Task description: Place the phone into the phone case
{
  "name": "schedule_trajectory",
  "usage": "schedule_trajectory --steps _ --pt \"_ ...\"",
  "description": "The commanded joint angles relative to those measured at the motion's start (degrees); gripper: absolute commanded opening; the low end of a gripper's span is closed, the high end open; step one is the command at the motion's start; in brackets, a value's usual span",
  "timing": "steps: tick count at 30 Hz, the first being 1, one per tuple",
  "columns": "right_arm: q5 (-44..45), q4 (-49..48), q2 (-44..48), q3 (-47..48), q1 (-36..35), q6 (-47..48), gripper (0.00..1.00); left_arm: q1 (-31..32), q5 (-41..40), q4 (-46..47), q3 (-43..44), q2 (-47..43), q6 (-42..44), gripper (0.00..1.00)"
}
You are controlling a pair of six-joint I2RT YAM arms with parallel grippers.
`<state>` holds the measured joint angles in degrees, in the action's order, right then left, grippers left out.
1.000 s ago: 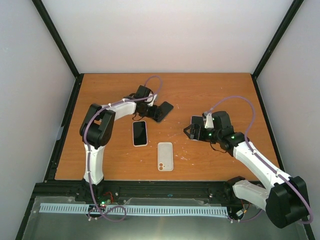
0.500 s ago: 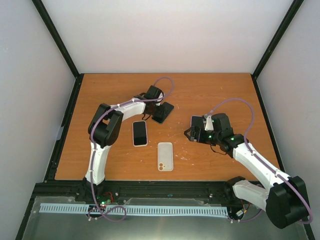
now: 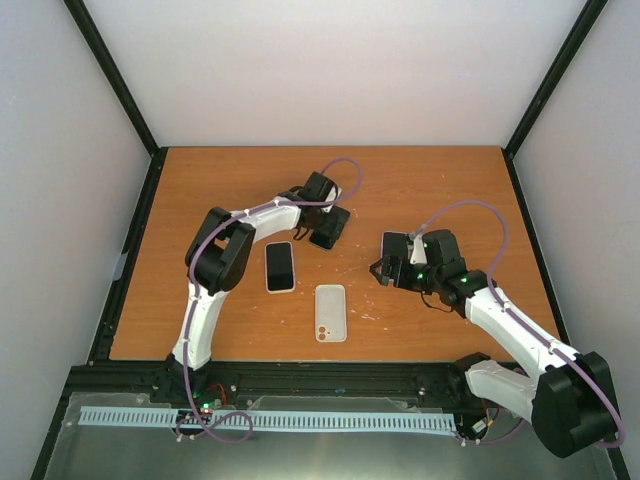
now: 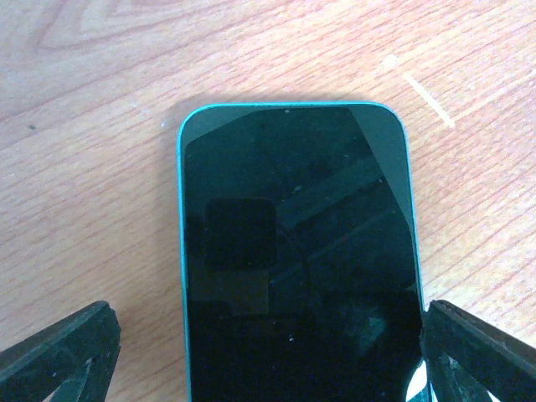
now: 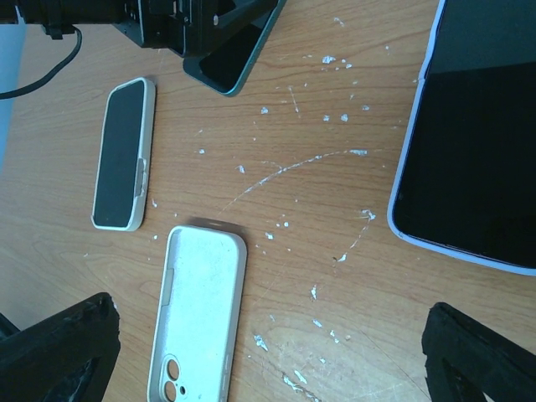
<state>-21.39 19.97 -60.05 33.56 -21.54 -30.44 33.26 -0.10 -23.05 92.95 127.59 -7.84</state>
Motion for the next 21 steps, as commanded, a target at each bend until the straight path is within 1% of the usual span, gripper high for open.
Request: schedule_trajectory --steps 1,5,8,16,21 --pt "0.9 0.2 0.5 -0.8 -0.5 -0.8 0.96 0.6 0.8 -2.6 2.0 3.4 1.9 0.98" --pt "1.1 0.4 1.1 -1.1 -0.5 -1.0 0.96 0.6 0.2 -4.5 3.3 4.2 1.6 0.98" --pt "1.2 0.3 1.3 -1.4 -0.5 -1.2 0.96 0.7 2.5 -5.5 3.4 3.3 0.7 0.99" --pt "1.0 -0.5 1.8 -2.0 -0.9 -1.8 0.96 0.6 10.4 -2.8 1.7 -0.5 -2.3 1.00" --pt "1.1 0.1 2.4 -1.7 -1.1 -1.6 0.97 0.7 9.0 -3.3 2.3 1.8 -2.2 0.99"
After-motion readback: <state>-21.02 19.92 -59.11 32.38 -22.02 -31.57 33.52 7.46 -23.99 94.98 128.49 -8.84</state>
